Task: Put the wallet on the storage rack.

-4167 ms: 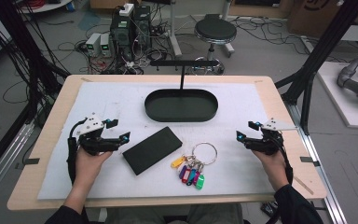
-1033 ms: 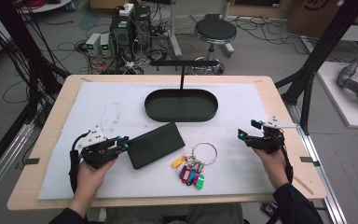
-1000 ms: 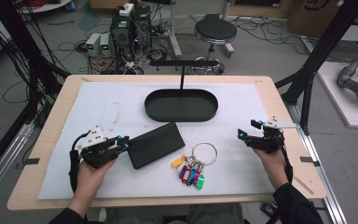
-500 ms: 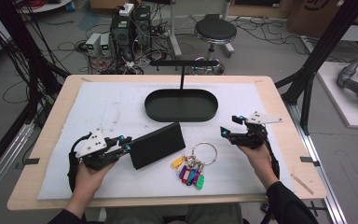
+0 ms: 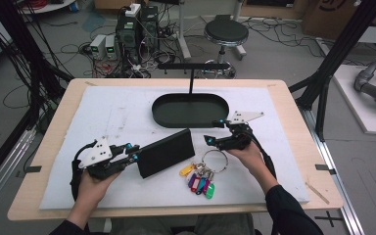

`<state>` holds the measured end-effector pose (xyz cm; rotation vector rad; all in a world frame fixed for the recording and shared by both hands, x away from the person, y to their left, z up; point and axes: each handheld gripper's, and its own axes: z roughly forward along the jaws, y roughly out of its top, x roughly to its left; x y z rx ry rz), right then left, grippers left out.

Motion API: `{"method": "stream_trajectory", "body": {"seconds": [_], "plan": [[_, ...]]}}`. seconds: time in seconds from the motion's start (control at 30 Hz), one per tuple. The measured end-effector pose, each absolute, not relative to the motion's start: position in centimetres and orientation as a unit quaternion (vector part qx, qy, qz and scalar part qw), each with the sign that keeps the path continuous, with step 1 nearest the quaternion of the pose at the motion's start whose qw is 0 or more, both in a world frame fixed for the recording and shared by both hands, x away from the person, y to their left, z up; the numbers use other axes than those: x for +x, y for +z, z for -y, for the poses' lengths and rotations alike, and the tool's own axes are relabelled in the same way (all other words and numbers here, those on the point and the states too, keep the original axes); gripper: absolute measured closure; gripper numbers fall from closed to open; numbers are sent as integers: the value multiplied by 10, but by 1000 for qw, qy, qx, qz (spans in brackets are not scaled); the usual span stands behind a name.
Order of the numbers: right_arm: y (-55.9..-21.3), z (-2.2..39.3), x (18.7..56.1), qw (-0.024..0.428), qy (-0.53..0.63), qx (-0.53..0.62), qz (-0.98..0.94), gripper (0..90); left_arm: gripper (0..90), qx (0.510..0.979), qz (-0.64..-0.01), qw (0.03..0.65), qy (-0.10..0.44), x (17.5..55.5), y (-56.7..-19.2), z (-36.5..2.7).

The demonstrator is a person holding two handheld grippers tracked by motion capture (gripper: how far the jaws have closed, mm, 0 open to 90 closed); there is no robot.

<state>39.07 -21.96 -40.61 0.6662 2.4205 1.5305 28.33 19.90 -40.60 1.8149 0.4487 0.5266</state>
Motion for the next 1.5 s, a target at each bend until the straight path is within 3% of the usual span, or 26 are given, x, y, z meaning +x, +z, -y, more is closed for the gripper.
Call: {"method": "stream_trajectory", "body": {"seconds": [0.43,0.73,1.03,1.1,1.17,1.23,1.37,1.43,1.5], "plan": [[-413,170,409,55,498,161,-851,339,781,774,-174,568,220,283,-407,-200],[-416,164,408,54,485,139,-862,599,781,777,-178,562,222,283,-409,-203],[-404,180,393,90,480,93,-868,742,760,771,-200,565,217,289,-412,-203],[-404,182,390,90,479,88,-869,749,703,767,-212,566,215,290,-412,-203],[-404,183,388,93,478,83,-869,752,563,768,-228,562,207,293,-414,-205],[-404,184,387,97,476,83,-870,753,481,770,-236,562,186,296,-417,-206],[-404,185,385,95,474,79,-872,753,376,789,-250,543,143,304,-428,-203],[-405,185,386,96,474,79,-872,752,383,797,-249,535,132,308,-432,-199],[-405,185,385,93,473,79,-873,751,532,804,-233,533,125,310,-434,-196]]}}
